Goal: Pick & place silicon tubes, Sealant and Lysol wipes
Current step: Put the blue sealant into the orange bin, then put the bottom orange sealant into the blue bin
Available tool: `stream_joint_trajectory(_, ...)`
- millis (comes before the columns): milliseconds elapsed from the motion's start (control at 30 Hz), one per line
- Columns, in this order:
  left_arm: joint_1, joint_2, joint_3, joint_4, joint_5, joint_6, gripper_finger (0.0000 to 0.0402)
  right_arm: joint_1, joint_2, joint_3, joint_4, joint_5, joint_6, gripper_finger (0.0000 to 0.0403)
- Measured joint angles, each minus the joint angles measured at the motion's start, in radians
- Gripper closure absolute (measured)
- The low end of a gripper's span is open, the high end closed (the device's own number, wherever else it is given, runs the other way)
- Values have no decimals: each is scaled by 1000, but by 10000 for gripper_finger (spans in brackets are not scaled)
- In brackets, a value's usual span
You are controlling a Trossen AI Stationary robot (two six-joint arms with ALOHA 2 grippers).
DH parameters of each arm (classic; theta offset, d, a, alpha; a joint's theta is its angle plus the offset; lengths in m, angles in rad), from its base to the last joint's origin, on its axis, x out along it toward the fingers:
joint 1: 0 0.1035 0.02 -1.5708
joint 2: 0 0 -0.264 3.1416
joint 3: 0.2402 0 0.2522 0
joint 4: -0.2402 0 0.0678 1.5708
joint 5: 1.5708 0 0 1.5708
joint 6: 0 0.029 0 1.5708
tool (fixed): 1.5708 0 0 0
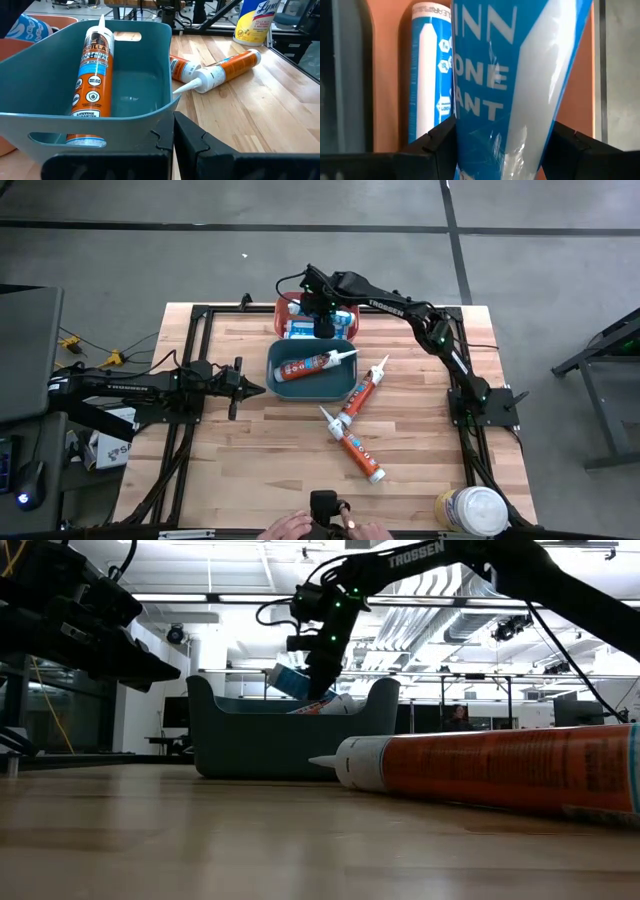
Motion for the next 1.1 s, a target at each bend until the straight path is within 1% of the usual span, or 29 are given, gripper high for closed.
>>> stream_joint_trajectory(33, 0, 0, 0, 0, 0, 0, 401, 0, 0, 0, 0, 1, 0, 187)
stream_joint_trajectory(167, 0, 0, 0, 0, 0, 0, 401, 0, 0, 0, 0, 19, 7, 131)
stream_joint_trajectory(267, 0, 0, 0, -1, 0, 0, 401, -5, 0, 0, -13, 27, 8, 111)
stream_joint_trajectory(467, 0, 0, 0, 0, -3, 0, 401, -3, -1, 0, -18, 35, 11, 109)
stream_joint_trajectory(600, 0, 0, 0, 0, -3, 0, 401, 9, -4, 0, -20, 72, 11, 108)
stream_joint_trajectory(800, 0, 0, 0, 0, -3, 0, 401, 39, -62, 2, -40, 117, 57, 108)
stream_joint_trajectory(933, 0, 0, 0, 0, -3, 0, 401, 55, -115, 2, -117, 90, 163, 109)
stream_joint_trajectory(1100, 0, 0, 0, 0, -2, 0, 401, 78, -183, 2, -278, 1, 316, 109)
